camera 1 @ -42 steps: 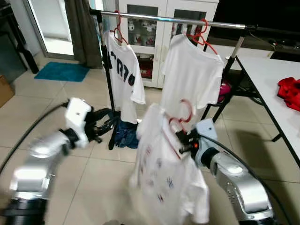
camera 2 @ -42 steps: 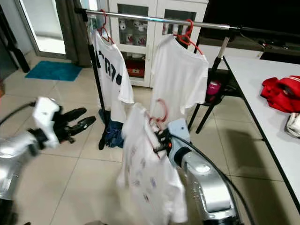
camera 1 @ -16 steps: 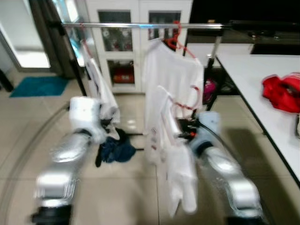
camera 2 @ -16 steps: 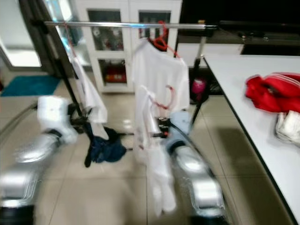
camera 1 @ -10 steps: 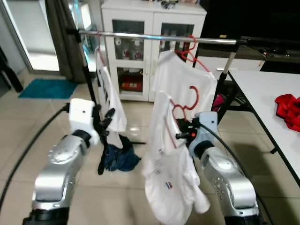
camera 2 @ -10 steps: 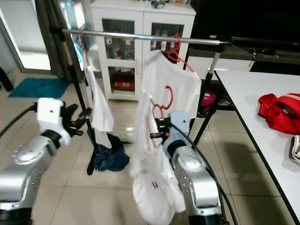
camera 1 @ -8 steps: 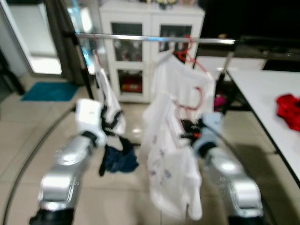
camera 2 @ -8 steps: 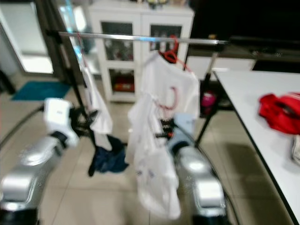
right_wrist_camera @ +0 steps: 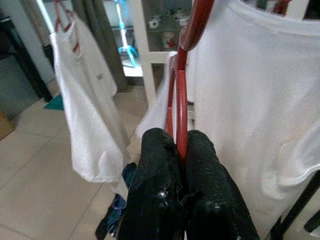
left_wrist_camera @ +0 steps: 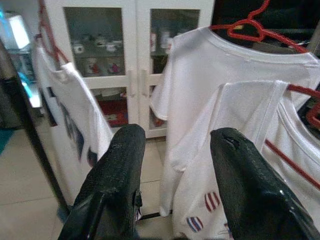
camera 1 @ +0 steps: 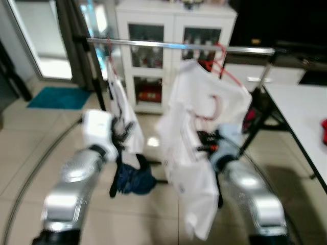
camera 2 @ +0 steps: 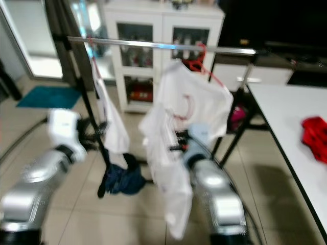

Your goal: Hang hanger

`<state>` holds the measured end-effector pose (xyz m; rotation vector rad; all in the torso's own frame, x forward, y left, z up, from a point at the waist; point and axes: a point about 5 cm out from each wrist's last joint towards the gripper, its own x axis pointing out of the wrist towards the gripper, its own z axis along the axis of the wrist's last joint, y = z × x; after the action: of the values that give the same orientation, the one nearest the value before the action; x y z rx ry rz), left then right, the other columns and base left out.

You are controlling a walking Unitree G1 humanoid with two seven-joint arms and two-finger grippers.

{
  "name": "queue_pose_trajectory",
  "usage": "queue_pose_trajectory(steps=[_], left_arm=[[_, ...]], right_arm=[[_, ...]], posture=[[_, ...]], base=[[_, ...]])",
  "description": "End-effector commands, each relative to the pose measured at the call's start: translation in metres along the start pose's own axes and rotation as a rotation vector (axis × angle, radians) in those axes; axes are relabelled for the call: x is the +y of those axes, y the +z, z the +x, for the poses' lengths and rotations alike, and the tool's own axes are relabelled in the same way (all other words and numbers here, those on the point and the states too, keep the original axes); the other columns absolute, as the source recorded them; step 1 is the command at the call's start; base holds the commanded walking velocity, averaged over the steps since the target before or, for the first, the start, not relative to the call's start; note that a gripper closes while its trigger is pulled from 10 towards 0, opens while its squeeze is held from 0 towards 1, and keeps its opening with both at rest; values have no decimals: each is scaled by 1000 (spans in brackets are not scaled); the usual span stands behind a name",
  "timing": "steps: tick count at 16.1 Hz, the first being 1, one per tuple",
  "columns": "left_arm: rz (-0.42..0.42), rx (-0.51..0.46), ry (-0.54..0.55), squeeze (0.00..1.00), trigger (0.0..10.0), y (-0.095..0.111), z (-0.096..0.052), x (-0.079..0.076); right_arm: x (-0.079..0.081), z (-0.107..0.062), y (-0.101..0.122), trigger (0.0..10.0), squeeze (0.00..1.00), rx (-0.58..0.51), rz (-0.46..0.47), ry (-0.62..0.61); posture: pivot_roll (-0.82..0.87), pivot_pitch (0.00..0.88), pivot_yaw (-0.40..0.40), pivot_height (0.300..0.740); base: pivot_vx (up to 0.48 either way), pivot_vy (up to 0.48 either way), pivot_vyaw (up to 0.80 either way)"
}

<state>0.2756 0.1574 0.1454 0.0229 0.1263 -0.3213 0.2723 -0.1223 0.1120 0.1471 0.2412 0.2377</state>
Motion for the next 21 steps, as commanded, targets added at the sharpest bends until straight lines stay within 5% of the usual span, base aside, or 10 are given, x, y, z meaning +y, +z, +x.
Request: queue_pose_trajectory(steps=[1, 16, 21], left_arm=[[22, -12, 28, 0, 10000, 6, -2, 8], [77, 3, 6, 0, 10000, 4, -4, 8], [123, 5, -26, 0, 10000, 5, -3, 5]], right_arm=[[10, 2, 9, 10000, 0, -42, 10, 42], [11, 4, 17, 10000, 0, -74, -67, 37], [9, 5, 37, 10000, 0, -161, -175, 28]], posture=[[-110, 0, -18, 740], [-105, 0, -24, 740], [-108, 0, -27, 740]], base=[[368, 0, 0], [366, 0, 147], [367, 0, 0]])
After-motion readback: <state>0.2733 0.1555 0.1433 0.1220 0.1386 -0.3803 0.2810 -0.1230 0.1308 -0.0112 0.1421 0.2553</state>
